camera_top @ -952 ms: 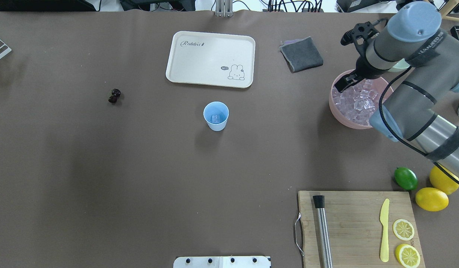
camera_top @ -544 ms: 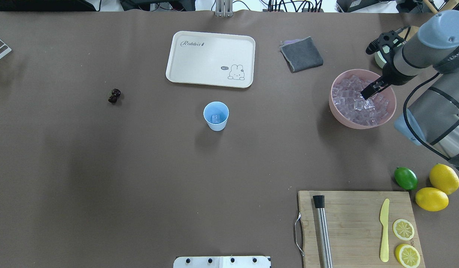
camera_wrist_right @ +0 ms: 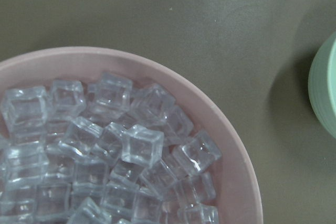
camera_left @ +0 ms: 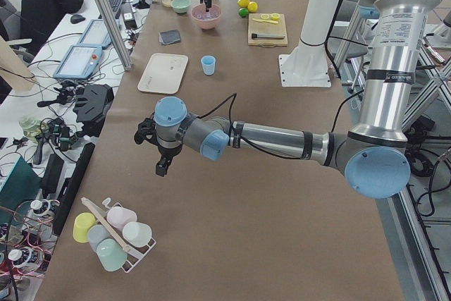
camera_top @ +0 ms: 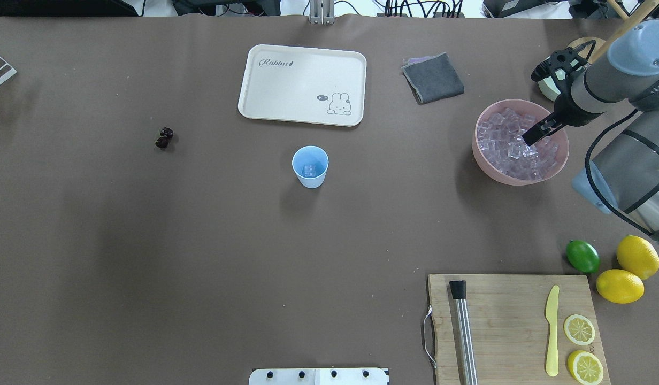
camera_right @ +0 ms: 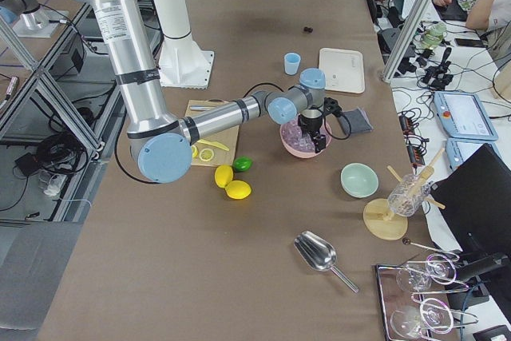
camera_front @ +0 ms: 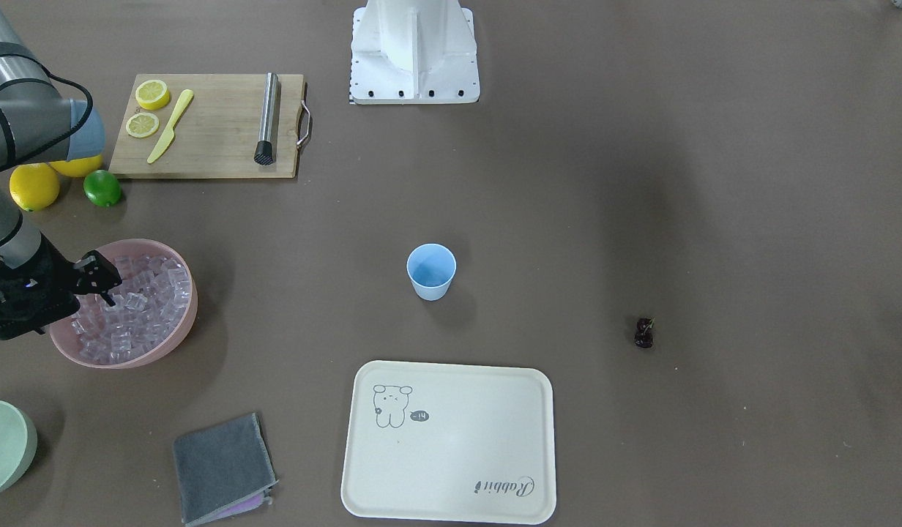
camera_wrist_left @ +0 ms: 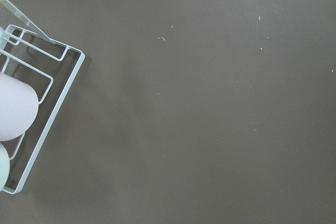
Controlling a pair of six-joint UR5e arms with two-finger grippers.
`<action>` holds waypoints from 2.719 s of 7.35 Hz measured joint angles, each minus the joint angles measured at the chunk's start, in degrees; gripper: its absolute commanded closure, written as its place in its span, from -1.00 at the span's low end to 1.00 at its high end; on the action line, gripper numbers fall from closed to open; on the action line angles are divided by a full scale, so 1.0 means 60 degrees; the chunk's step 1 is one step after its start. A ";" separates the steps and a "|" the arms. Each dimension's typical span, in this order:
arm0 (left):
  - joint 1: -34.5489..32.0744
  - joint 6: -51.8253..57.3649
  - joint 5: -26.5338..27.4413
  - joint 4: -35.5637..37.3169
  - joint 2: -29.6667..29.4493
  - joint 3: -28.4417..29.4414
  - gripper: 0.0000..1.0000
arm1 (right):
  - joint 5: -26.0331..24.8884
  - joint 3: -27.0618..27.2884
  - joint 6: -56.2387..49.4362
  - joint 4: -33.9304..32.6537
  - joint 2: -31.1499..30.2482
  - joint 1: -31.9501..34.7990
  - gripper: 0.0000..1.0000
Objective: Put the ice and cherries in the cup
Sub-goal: 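Lower the right gripper into the bowl and grasp another ice cube, then carry the ice cube with the right gripper over the cup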
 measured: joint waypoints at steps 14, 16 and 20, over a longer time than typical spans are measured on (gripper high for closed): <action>0.0007 0.0002 0.0023 0.0000 -0.0028 0.0108 -0.96 | -0.0361 0.0139 -0.0687 0.0031 -0.0158 -0.0525 -0.14; 0.0007 -0.0001 0.0025 -0.0037 -0.0012 0.0135 -0.96 | -0.0399 0.0187 -0.0627 0.0029 -0.0168 -0.0536 0.41; 0.0011 0.0000 0.0033 -0.0130 -0.0003 0.0183 -0.96 | -0.0397 0.0202 -0.0492 0.0017 -0.0162 -0.0541 1.00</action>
